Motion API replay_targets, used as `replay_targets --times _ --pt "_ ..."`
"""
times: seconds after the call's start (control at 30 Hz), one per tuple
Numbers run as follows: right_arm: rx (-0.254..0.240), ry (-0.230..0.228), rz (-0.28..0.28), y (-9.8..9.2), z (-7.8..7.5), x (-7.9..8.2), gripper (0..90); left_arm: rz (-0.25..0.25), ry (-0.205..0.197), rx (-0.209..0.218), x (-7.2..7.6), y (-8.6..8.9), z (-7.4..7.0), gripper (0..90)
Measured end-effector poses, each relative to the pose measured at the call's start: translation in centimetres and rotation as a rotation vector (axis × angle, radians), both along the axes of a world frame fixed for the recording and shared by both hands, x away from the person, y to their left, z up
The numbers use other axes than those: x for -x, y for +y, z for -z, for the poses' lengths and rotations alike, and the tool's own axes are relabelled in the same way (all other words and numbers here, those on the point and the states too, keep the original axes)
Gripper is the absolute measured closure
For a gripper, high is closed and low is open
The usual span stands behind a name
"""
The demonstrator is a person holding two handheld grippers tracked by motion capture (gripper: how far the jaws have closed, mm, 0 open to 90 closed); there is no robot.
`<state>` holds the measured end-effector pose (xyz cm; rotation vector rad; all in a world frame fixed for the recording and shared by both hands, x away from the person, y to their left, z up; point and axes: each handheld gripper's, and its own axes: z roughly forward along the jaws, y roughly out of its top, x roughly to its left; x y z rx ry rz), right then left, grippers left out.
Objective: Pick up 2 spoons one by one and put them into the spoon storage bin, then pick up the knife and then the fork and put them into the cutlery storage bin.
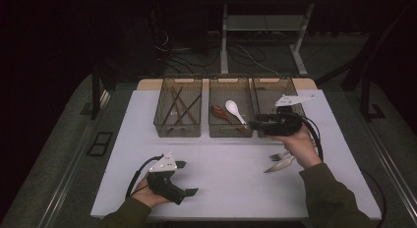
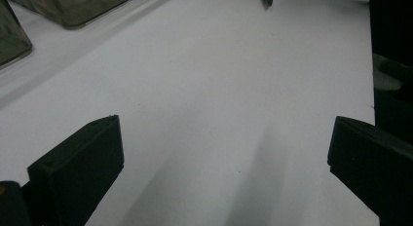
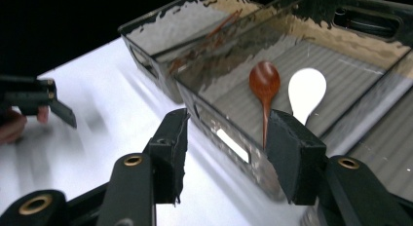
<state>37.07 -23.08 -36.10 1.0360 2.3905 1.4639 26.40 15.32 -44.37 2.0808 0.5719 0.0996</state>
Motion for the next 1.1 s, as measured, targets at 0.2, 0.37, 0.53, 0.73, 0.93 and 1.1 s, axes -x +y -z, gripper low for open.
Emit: replay_targets --times 0.2,0.37,0.53,0.73,0.93,1.1 --pt "0.012 -0.005 0.011 -1.8 0.7 1.8 52.1 -0.003 0.0 -0.002 0.0 0.0 0.0 0.0" --pt "0.01 0.01 0.029 -3.8 1.3 3.1 55.5 -0.004 -0.003 -0.003 0.0 0.0 0.0 0.0" --pt "0.024 0.032 0.056 -5.6 2.0 4.1 61.2 0.002 -0.01 -0.01 0.1 0.0 -0.1 0.0" --pt "0.084 0.039 0.1 -7.2 3.0 5.2 70.5 -0.003 -0.007 -0.008 0.0 0.0 -0.1 0.0" --pt "0.166 0.071 0.134 -8.8 4.8 4.9 85.0 0.004 -0.011 -0.015 0.1 0.0 -0.1 0.0" --pt "0.233 0.111 0.163 -9.4 6.4 4.0 89.7 0.006 -0.011 -0.014 0.1 0.0 -0.1 0.0"
